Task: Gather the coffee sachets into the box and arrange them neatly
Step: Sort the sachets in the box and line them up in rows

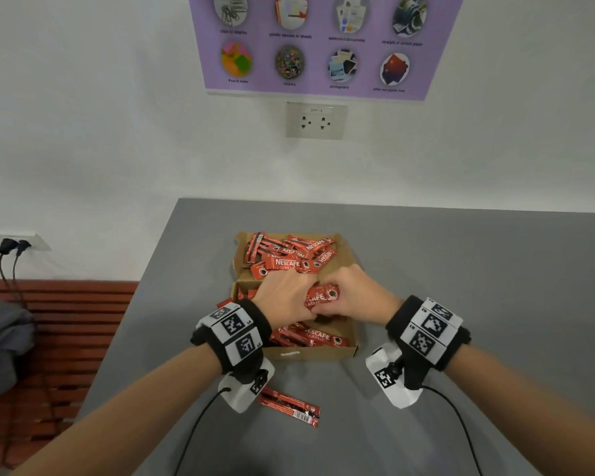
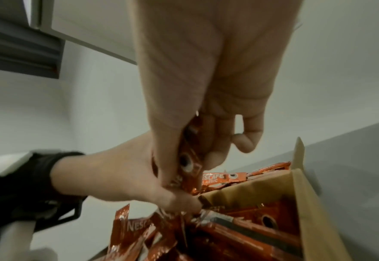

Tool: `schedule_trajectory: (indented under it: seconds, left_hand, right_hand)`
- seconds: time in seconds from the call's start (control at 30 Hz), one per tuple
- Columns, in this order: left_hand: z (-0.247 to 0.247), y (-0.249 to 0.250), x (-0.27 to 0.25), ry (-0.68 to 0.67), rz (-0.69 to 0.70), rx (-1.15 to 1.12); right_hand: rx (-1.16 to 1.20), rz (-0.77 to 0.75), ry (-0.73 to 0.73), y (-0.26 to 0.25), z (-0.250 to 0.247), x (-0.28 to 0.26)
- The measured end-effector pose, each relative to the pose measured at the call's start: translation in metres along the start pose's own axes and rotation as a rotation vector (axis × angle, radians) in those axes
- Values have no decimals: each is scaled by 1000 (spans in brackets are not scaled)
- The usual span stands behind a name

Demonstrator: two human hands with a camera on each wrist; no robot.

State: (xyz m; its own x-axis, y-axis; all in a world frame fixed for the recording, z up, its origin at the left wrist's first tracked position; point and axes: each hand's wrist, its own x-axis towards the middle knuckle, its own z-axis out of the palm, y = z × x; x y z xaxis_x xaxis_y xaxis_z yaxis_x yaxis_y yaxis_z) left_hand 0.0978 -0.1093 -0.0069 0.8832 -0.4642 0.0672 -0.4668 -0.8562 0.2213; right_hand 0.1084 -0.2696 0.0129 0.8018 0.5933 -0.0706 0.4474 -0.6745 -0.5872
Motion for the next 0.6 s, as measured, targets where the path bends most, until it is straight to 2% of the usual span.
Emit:
schedule_trajectory:
  seconds: [0.07, 0.13, 0.23, 0.37, 0.6]
  left_hand:
    - [-2, -6, -3, 52, -50, -79]
    - [-6, -12, -6, 98, -111, -159]
    - [-9, -17, -9, 163, -164, -220]
    - [-7, -24, -11, 176, -191, -275]
    - [-6, -28, -9, 221, -161, -371]
  right_hand:
    - [81, -1, 84, 4, -3, 0]
    - [99, 40, 60, 12, -1, 1]
    - [-76, 60, 21, 20, 18, 3]
    - [-309, 56, -20, 21, 43, 8]
    - [-535, 23, -180, 12, 54, 8]
